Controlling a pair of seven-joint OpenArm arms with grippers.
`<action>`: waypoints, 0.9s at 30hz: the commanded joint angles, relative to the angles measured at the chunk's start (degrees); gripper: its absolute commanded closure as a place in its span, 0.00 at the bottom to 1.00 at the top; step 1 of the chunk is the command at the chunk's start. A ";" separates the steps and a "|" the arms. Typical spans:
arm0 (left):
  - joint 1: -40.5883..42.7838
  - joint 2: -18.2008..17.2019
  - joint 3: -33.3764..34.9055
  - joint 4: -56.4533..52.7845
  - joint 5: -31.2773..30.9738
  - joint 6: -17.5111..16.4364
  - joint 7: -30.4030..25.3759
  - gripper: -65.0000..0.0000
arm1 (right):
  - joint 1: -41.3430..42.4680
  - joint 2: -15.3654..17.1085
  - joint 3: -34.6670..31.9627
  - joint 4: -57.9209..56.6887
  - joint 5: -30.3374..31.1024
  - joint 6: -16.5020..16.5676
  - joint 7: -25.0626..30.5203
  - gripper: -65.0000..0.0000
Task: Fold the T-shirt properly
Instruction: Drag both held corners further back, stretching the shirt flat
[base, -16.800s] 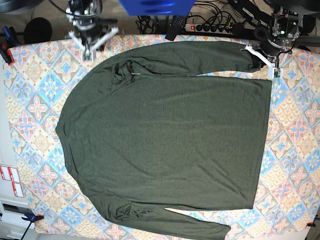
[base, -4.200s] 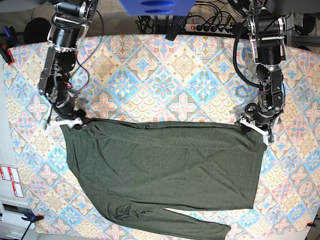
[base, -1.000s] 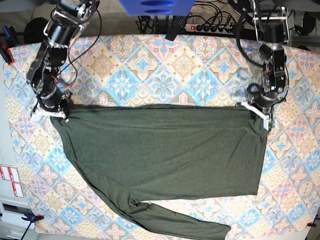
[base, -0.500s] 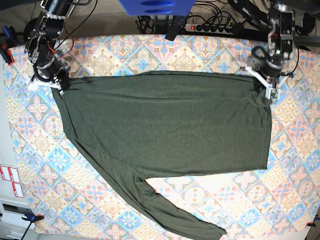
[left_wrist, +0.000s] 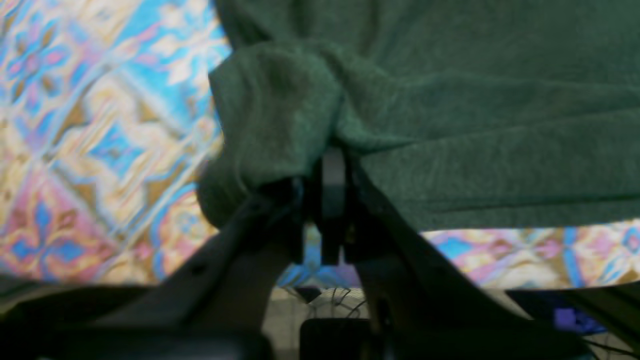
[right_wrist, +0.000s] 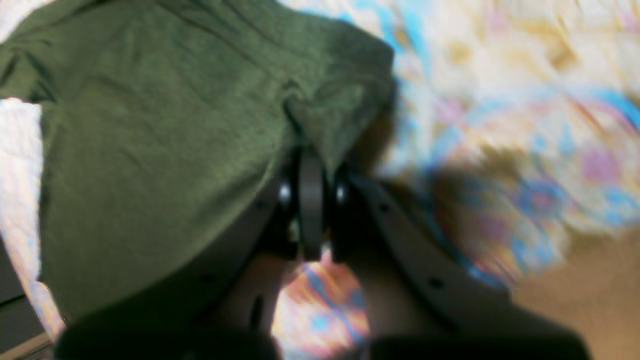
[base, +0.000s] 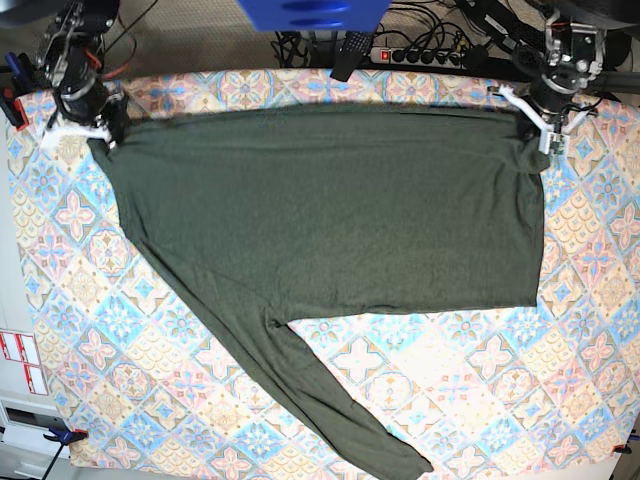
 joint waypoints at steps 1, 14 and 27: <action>0.55 -1.18 -1.10 0.80 0.92 1.28 -0.83 1.00 | -0.24 1.01 0.54 0.81 0.06 -0.03 2.07 1.00; 0.64 -1.09 1.27 0.71 1.63 1.28 -0.83 1.00 | -0.42 0.93 0.63 0.55 -0.12 -0.03 -2.15 0.90; 0.20 -1.09 -0.75 1.07 0.84 1.45 8.49 0.51 | -0.42 0.66 2.48 0.64 -0.21 -0.21 -2.76 0.77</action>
